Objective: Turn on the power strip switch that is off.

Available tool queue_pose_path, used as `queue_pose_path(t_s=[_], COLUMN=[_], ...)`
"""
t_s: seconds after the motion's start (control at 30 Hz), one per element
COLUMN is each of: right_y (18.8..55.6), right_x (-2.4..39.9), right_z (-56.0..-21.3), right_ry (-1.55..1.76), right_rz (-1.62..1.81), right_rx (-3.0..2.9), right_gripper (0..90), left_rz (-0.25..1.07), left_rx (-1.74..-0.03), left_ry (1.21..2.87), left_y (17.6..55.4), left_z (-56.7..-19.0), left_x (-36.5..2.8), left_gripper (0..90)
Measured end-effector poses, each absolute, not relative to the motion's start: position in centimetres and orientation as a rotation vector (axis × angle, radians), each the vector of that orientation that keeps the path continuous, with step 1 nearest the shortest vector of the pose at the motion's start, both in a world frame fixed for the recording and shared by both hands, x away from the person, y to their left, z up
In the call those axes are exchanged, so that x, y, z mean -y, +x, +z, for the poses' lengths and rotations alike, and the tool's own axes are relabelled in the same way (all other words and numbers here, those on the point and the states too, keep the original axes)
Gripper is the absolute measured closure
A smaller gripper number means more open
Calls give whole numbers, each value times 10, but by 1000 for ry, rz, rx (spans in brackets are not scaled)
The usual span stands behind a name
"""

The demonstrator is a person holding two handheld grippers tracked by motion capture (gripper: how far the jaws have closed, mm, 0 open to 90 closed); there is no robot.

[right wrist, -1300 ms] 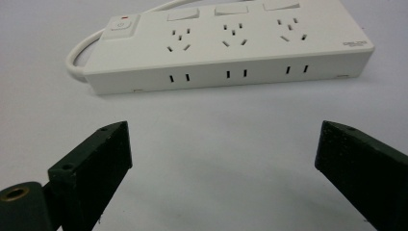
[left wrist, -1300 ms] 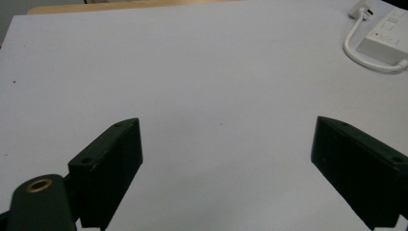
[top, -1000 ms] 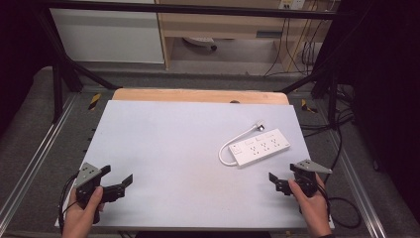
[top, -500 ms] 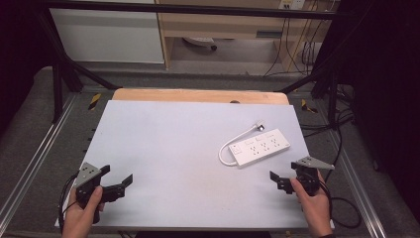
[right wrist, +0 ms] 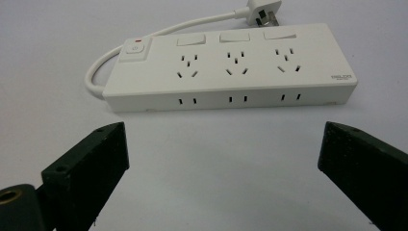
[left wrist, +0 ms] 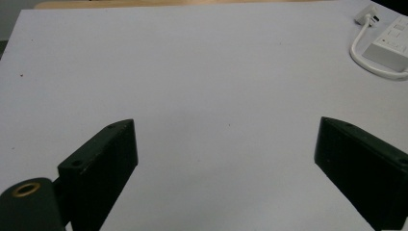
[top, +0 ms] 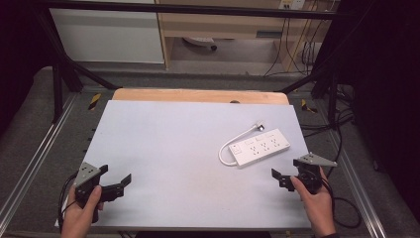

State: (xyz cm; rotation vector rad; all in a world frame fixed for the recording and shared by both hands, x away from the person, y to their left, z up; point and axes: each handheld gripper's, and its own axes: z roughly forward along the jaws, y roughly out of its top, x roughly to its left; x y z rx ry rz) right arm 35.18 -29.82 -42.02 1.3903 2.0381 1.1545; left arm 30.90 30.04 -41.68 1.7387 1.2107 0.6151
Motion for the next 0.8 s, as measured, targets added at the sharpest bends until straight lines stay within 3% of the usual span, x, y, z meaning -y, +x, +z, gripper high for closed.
queue_pose_path(t_s=[0.8], right_y=[369], right_x=[305], right_z=[-383], right_ry=[1378], right_rz=[1215], right_rx=[-1985], right_gripper=[44], left_rz=[624], left_rx=[-1217], left_ry=[1758], left_y=[310], left_z=[-419], left_x=[-301], left_gripper=[68])
